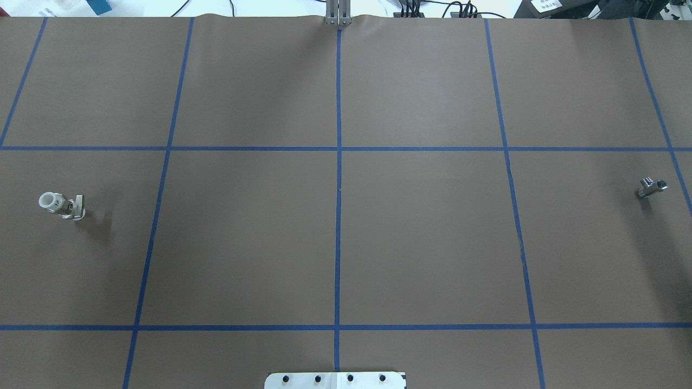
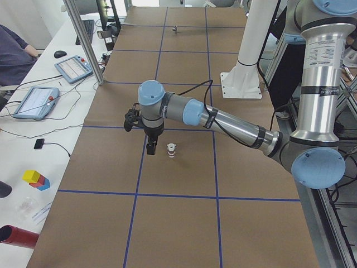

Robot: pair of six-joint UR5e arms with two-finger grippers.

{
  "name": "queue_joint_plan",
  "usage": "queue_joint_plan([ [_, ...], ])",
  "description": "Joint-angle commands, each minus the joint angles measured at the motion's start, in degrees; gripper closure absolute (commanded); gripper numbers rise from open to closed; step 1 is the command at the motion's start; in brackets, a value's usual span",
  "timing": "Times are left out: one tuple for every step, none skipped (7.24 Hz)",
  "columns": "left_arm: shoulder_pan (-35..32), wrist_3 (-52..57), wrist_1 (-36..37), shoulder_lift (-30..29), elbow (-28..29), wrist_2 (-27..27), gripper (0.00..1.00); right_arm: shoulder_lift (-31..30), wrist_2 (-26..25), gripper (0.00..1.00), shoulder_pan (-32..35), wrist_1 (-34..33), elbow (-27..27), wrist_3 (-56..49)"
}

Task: Assemble PPR valve and pipe with both arms

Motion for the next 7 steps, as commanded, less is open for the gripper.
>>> queue_joint_plan([
  [9.12, -10.43, -2.74, -1.05, -0.55, 4.08, 0.00, 0.06, -0.03, 0.01, -0.06, -0.02, 0.00, 0.18],
  [13.60, -14.12, -5.64, -1.06, 0.67, 8.82, 0.00, 0.15, 0.05, 0.01, -0.06, -0.02, -0.09, 0.27],
  [16.17, -16.50, -10.54, -1.06, 4.16, 10.87, 0.00, 0.24, 0.06, 0.01, -0.14, -0.02, -0.09, 0.27],
  [17.15, -18.53, -17.63, -1.06, 8.72, 10.89, 0.00, 0.24, 0.06, 0.01, -0.23, -0.02, -0.09, 0.36],
  [19.16, -21.07, -23.19, -1.06, 12.07, 10.89, 0.00, 0.32, 0.06, 0.01, -0.23, -0.02, -0.09, 0.36],
  [20.84, -23.19, -24.98, -1.06, 12.63, 10.98, 0.00, 0.32, 0.06, 0.01, -0.23, -0.02, -0.09, 0.19],
  [21.03, -23.12, -25.09, -0.89, 12.63, 11.16, 0.00, 0.32, 0.06, 0.01, -0.32, -0.02, -0.09, 0.27],
])
